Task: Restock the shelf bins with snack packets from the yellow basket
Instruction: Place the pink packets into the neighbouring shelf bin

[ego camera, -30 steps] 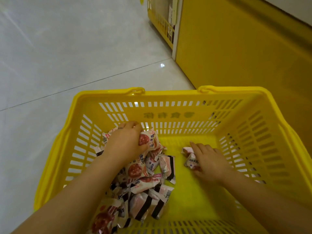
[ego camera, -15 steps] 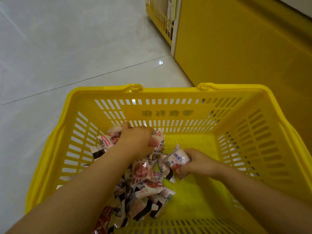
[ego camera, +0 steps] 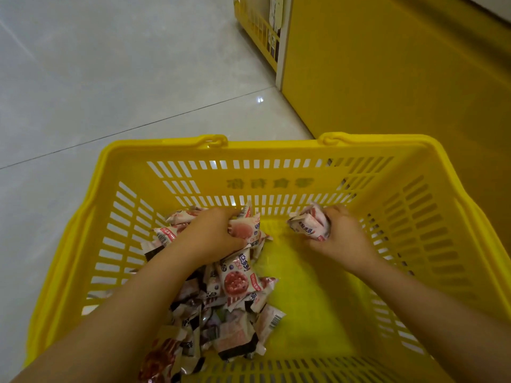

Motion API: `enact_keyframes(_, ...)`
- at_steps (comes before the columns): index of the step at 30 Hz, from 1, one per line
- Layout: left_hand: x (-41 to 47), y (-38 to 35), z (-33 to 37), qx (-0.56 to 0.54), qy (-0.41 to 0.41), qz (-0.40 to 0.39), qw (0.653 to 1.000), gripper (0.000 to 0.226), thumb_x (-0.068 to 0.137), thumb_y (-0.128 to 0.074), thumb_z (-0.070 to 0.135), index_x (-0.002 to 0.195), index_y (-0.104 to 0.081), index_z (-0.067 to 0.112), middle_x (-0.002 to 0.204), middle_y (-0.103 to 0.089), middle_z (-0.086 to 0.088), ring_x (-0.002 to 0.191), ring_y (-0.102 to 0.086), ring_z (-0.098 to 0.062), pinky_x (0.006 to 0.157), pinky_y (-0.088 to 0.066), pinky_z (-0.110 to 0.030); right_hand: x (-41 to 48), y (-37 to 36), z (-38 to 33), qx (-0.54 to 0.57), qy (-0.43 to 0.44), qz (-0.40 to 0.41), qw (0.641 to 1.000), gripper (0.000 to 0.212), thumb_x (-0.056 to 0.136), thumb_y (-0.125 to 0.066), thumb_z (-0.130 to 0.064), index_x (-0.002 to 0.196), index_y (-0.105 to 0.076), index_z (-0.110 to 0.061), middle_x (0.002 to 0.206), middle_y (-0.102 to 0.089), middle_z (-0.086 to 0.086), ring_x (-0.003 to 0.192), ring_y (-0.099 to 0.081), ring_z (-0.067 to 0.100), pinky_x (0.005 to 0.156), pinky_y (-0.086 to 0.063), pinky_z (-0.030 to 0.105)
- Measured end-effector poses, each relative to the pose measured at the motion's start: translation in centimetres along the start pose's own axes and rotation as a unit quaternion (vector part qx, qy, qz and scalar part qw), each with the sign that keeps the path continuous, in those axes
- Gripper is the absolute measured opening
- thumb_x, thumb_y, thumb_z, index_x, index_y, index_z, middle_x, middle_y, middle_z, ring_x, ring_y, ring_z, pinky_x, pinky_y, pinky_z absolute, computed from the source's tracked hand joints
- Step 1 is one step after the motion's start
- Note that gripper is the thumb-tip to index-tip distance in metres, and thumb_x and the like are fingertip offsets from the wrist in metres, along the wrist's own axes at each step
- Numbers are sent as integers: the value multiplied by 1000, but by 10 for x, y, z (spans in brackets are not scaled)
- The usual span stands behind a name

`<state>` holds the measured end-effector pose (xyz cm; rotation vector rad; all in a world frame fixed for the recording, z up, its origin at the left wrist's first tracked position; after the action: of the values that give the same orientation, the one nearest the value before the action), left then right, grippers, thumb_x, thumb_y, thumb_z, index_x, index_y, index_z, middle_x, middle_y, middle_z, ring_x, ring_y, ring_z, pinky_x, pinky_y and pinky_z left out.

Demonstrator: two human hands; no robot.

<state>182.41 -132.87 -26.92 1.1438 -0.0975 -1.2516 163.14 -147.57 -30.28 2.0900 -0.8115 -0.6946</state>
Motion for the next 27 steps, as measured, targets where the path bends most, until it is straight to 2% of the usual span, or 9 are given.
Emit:
enact_keyframes(2,-2,-2,2,-14,-14,4,1000,67,81,-72,29,141,-43,26,134,-55,-2,103,-62,-18,88,-53,-38,-7,3,-1,-127,32,19,991,55,67,-77,-27,116,-60,-9,110,-54,11,102,-49,30,81,-36,33)
enact_keyframes(5,-4,-2,0,-1,-26,-1,1000,64,79,-74,29,136,-47,31,137,-44,-2,114,-53,-21,93,-47,-34,-26,-17,-2,-263,72,-100,957,70,75,-66,-47,138,-43,-26,126,-46,1,118,-39,24,96,-34,33)
enact_keyframes(8,-7,2,-1,-31,-30,-8,999,59,80,-73,24,134,-48,32,131,-51,3,106,-57,-14,87,-50,-28,-40,-31,-8,-288,99,-196,932,67,74,-65,-52,134,-43,-30,133,-46,-2,126,-36,22,100,-33,36)
enact_keyframes(12,-8,10,0,-92,-33,2,995,53,84,-68,16,125,-44,40,96,-58,19,63,-62,4,45,-43,-9,-44,-23,-5,-101,-15,-286,953,45,69,-76,-41,107,-63,-21,102,-67,1,92,-63,14,74,-51,26)
enact_keyframes(15,-10,20,6,-118,-50,21,992,64,84,-68,16,138,-40,37,114,-57,12,80,-62,2,62,-50,-14,-29,-8,9,160,-169,-207,950,29,72,-81,-20,97,-70,-12,84,-72,1,67,-65,7,53,-47,18)
enact_keyframes(18,-12,20,17,-122,-64,-46,989,62,83,-70,21,136,-44,39,113,-62,17,84,-63,2,68,-49,-16,-26,-19,19,295,-303,-185,887,27,77,-78,-21,100,-66,-13,85,-71,0,69,-64,10,54,-46,22)
enact_keyframes(20,-16,10,26,-76,-68,-133,986,45,82,-69,26,121,-54,42,97,-70,15,78,-66,2,64,-49,-14,-26,-36,18,303,-320,-208,873,35,75,-79,-21,107,-67,-11,93,-72,4,80,-68,17,65,-55,29)
enact_keyframes(23,-19,-14,30,49,-58,-210,975,52,84,-67,32,132,-49,25,119,-61,5,96,-60,-10,79,-46,-23,-20,-52,14,229,-296,-182,909,46,69,-84,-31,108,-68,-14,118,-63,13,114,-56,30,97,-49,43)
enact_keyframes(27,-19,-36,34,155,-60,-254,953,43,84,-66,32,121,-55,14,118,-57,-3,106,-56,-24,84,-48,-33,-13,-54,11,268,-288,-164,905,38,70,-84,-19,103,-70,-9,91,-71,8,86,-68,23,73,-58,36)
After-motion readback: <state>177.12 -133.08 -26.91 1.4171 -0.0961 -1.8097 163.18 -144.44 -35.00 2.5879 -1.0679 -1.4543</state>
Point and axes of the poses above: each hand's wrist, its own x-axis towards the middle knuckle, its own y-axis out of the back of the hand, z = x × y, the point moved 5 cm from there along x, towards the middle knuckle
